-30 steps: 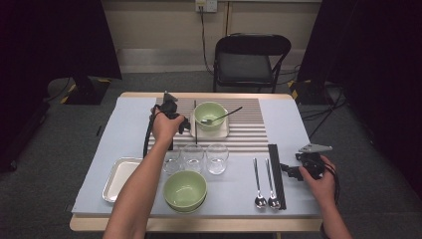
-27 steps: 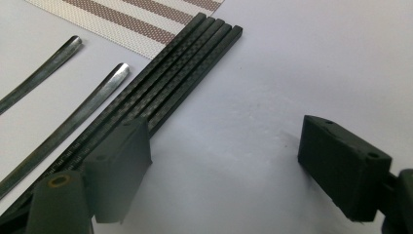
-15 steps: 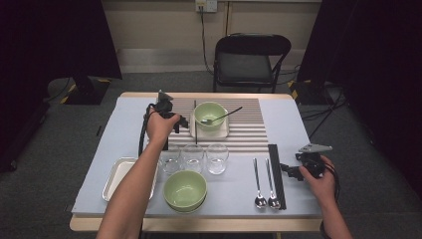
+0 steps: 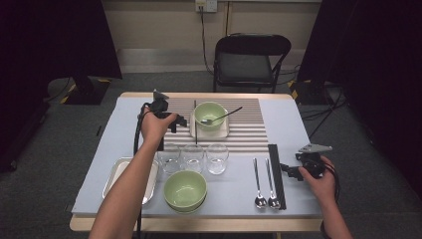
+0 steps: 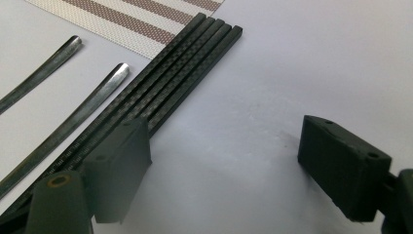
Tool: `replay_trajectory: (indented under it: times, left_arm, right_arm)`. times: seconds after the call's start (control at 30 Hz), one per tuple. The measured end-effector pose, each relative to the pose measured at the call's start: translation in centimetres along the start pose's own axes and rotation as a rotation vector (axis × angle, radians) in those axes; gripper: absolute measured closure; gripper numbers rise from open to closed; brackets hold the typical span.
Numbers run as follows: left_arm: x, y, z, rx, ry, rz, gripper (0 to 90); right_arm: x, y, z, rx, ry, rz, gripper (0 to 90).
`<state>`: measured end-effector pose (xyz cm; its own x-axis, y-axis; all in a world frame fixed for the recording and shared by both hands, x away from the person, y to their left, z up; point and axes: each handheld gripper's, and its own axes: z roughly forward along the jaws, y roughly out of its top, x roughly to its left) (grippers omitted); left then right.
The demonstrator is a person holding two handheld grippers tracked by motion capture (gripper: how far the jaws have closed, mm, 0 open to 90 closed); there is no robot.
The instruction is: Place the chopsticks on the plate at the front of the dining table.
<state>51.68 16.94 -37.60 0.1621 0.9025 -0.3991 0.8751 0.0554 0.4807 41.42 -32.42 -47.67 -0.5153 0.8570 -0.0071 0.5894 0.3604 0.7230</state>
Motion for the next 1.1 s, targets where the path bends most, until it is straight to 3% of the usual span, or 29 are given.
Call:
replay_trajectory:
  times: [0.57, 1.1]
  left_arm:
    - [0.6, -0.5, -1.6, -0.004, 0.007, 0.026, 34.7]
    - [0.7, -1.1, -2.4, -0.001, -0.015, 0.042, 34.2]
  right_arm:
    - [0.0, 0.0, 0.0, 0.0, -0.001, -0.001, 18.7]
    - [0.0, 0.0, 0.0, 0.0, -0.002, -0.002, 18.7]
